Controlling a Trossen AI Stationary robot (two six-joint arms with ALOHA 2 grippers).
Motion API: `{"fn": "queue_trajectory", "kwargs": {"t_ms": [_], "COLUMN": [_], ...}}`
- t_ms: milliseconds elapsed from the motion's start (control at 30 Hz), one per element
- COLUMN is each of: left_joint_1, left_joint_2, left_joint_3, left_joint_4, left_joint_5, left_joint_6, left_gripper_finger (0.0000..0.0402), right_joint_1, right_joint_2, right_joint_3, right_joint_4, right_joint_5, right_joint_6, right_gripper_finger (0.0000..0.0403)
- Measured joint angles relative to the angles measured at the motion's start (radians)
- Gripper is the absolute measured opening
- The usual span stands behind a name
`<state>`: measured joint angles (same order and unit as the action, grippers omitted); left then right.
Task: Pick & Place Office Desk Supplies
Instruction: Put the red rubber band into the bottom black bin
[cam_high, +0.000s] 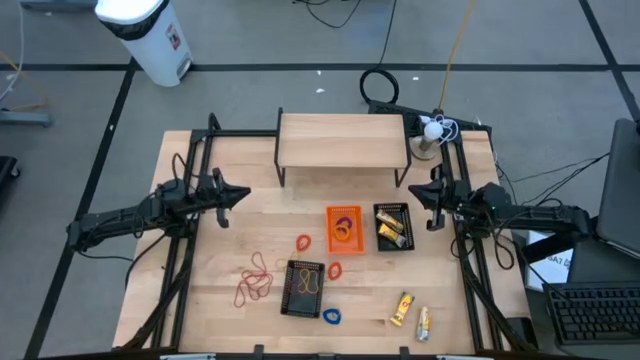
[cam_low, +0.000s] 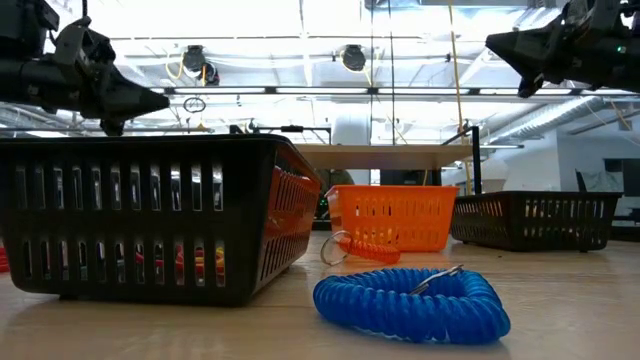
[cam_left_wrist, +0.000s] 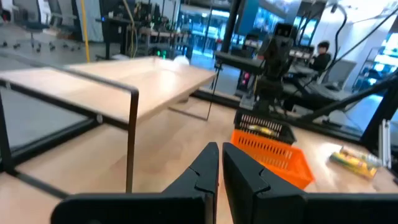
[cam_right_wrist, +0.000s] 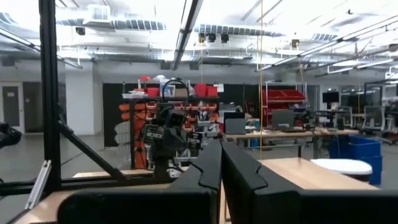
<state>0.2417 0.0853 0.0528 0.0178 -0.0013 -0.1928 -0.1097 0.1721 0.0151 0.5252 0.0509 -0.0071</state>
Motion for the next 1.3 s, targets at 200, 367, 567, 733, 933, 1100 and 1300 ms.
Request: {"fn": "queue_trajectory", "kwargs": {"t_ms": [200,367,567,733,933,1100,1300], "left_joint_1": [0.000,0.000,0.000,0.000,0.000,0.000,0.000], "left_joint_2": [0.000,0.000,0.000,0.000,0.000,0.000,0.000], "left_joint_3": [0.000,0.000,0.000,0.000,-0.001,-0.001,-0.001], "left_joint_4": [-0.011,0.022,0.038,0.021,-0.063,-0.074,-0.074], "left_joint_5": [-0.011,-0.042,-0.057,-0.030,-0.040,-0.036,-0.033], "left_joint_6": [0.054,0.103,0.044,0.052,0.033,0.034,0.065], "left_gripper_finger": [0.0021,0.0021,0.0021,0.0021,0.0021,0.0021,0.0009], "right_joint_1": [0.000,0.000,0.000,0.000,0.000,0.000,0.000], "right_joint_2": [0.023,0.033,0.034,0.033,0.039,0.049,0.056], "right_joint_3": [0.000,0.000,0.000,0.000,0.000,0.000,0.000], "right_joint_4": [0.001,0.001,0.001,0.001,-0.008,-0.007,-0.007], "right_joint_5": [0.000,0.000,0.002,0.004,0.007,0.007,0.005], "right_joint_6": [0.022,0.025,0.037,0.047,0.048,0.082,0.085], "right_gripper_finger": [0.0000,0.0000,0.0000,0.0000,0.0000,0.0000,0.0000]}}
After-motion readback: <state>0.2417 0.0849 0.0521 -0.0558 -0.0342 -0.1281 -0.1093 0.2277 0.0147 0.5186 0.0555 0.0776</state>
